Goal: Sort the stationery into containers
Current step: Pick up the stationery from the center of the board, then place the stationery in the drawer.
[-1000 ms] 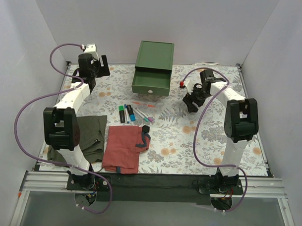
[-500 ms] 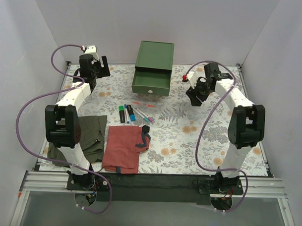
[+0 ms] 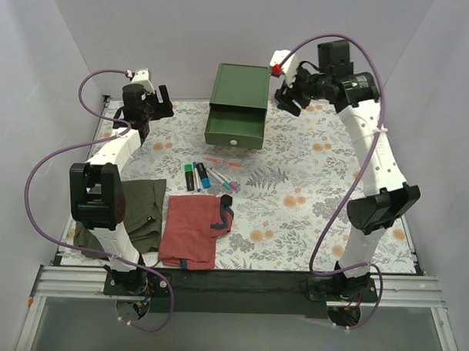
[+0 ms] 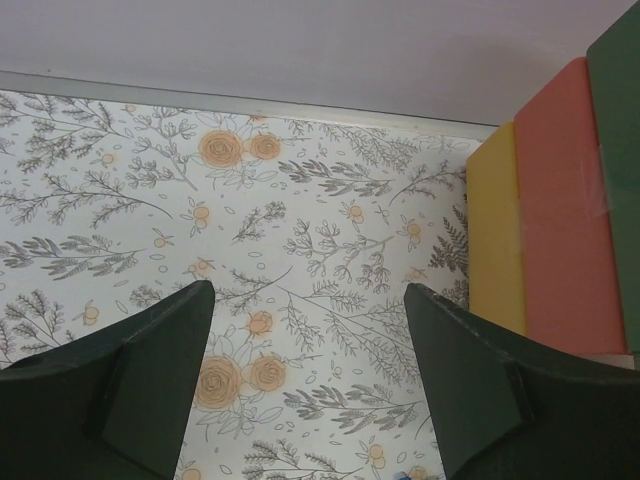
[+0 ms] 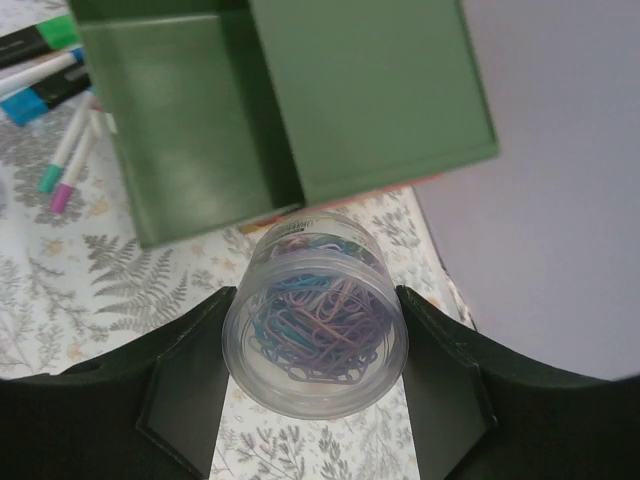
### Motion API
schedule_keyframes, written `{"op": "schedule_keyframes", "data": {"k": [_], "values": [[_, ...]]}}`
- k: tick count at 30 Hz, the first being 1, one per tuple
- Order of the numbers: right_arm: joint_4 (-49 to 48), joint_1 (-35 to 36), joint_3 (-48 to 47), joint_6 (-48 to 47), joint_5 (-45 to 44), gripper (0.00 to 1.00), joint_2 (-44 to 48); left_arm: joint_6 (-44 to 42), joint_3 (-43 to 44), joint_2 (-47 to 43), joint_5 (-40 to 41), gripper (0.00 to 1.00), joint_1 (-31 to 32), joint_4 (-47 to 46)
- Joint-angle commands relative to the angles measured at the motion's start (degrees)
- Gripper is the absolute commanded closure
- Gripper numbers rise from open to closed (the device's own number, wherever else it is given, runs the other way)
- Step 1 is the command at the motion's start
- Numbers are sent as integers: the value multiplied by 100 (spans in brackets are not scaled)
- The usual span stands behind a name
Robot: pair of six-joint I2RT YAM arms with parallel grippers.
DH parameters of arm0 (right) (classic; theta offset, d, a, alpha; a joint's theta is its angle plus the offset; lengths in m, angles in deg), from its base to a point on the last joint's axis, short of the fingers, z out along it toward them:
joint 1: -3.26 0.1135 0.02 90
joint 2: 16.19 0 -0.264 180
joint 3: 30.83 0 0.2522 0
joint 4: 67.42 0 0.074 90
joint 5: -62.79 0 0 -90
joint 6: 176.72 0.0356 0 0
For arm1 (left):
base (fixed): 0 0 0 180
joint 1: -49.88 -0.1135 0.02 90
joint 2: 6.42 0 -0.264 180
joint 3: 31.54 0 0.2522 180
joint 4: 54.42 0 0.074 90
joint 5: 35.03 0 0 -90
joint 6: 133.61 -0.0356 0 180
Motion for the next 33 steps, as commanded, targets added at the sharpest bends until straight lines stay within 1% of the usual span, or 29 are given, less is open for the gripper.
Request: {"op": "schedule_keyframes", "data": {"k": [1,5,9,14,24,27,28,30,33], "values": [[545,667,-144,-120,-69,96,-415,9,-214,-263,-154,23,13,-138],[536,1001,-478,-76,-131,99,-739,-62,-486,-482,-101,23,39,-244],[510,1124,-856,-67,-263,99,-1004,-79,-724,-623,22,23,74,-323],[404,1204,-725,-182,-377,99,-1074,-27,-926,-729,-40,23,92,-332],[281,1257,-637,-129,-377,98,-1390,-18,-856,-650,-163,23,92,-341],[211,1266,-654,-94,-368,95,-1505,-27,-830,-641,-154,23,92,-314],[176,1274,-646,-77,-386,91,-1540,-36,-821,-632,-154,23,101,-314],[140,1274,-646,-41,-421,86,-1575,-27,-803,-632,-154,23,101,-297],[88,1274,-593,-50,-500,76,-1584,-27,-794,-615,-163,23,101,-270]]}}
